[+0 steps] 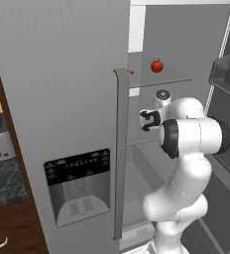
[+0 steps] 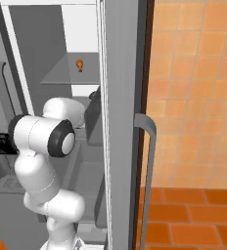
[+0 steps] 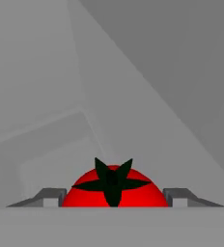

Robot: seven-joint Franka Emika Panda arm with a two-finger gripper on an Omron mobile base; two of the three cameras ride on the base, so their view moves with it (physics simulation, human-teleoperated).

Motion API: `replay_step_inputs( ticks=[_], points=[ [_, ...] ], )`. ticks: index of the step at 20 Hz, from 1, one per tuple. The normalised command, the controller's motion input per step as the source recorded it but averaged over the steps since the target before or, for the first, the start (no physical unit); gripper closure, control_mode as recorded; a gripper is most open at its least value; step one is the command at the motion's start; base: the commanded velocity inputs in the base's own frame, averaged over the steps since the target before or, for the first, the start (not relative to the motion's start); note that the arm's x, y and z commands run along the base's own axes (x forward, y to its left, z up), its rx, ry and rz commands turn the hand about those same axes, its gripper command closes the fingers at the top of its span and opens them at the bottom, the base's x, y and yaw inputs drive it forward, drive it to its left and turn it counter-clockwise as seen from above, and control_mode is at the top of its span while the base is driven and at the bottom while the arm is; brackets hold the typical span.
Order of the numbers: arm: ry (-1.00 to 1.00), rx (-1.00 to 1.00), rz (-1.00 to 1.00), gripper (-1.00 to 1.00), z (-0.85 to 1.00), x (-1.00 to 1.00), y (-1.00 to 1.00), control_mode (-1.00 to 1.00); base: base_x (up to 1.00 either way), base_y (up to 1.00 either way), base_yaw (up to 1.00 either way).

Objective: Place one tomato and one chicken drumstick in each tupperware on the nearby counter, to pack two identical lunches.

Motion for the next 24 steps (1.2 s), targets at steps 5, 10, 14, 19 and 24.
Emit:
replay_step_inputs(
  ticks=[5, 10, 14, 19, 24],
  points=[
    [0.0, 0.0, 0.04, 1.0, -0.09, -1.0, 0.19, -1.0, 0.0, 0.0, 0.0],
    [0.0, -0.07, 0.19, 1.0, 0.09, -1.0, 0.67, -1.0, 0.0, 0.0, 0.0],
    [0.04, -0.04, 0.31, 1.0, 0.48, -1.0, 0.46, -1.0, 0.0, 0.0, 0.0],
    [0.05, 0.0, 0.27, 1.0, 0.76, -1.0, 0.17, -1.0, 0.0, 0.0, 0.0],
    [0.12, 0.0, 0.19, 1.0, 0.86, -1.0, 0.16, -1.0, 0.0, 0.0, 0.0]
  ],
)
